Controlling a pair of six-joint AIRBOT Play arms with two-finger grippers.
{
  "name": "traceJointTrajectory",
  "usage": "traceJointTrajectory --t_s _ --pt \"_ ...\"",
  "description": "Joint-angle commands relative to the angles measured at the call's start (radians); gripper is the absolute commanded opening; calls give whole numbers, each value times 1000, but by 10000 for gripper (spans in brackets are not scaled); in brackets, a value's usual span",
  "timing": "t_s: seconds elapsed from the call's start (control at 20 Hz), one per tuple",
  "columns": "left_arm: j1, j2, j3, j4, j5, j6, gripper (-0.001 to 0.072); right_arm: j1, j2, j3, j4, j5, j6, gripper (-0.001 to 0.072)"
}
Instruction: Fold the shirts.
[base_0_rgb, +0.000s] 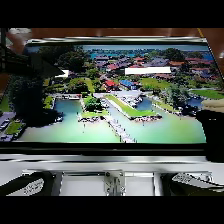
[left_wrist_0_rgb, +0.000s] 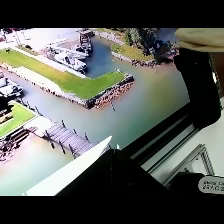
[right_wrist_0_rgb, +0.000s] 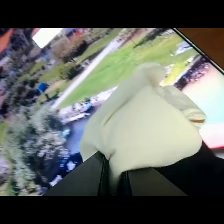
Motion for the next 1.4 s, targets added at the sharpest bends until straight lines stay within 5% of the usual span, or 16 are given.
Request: traceJointTrajectory --t_s 0.0,0.55,0.8,1.15,1.25,1.35 --pt "-1 0 0 0 34 -8 43 -26 2 1 -169 41 24 65" --pt "-1 -5 0 6 38 34 43 -160 17 -84 -400 620 242 66" --pt "-1 -9 0 8 37 34 44 -159 17 -290 -468 579 242 66" --pt "-1 -9 0 8 38 30 43 -158 17 -342 -560 299 238 103" --pt "-1 -9 0 8 47 30 43 -158 17 -342 -529 273 225 661" --pt "-1 -10 0 9 72 30 43 -158 17 -328 -490 298 217 671"
